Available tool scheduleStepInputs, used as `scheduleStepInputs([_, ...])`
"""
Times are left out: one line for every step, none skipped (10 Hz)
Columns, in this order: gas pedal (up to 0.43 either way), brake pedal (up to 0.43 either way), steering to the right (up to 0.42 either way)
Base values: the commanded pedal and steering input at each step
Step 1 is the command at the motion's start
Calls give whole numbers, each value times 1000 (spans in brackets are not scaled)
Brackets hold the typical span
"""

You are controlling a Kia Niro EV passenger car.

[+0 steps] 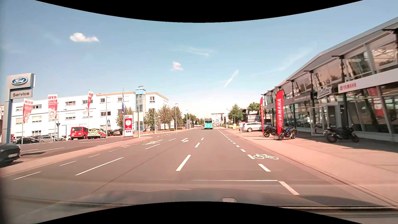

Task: Follow the waypoints while adhering to traffic rules and regulations

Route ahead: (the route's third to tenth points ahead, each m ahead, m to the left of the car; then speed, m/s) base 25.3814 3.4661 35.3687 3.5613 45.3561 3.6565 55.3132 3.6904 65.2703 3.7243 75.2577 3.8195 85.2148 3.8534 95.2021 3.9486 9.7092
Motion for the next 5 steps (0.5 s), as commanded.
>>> scheduleStepInputs([0, 0, -4])
scheduleStepInputs([0, 0, -4])
scheduleStepInputs([0, 0, -4])
scheduleStepInputs([0, 0, -4])
scheduleStepInputs([0, 0, -5])
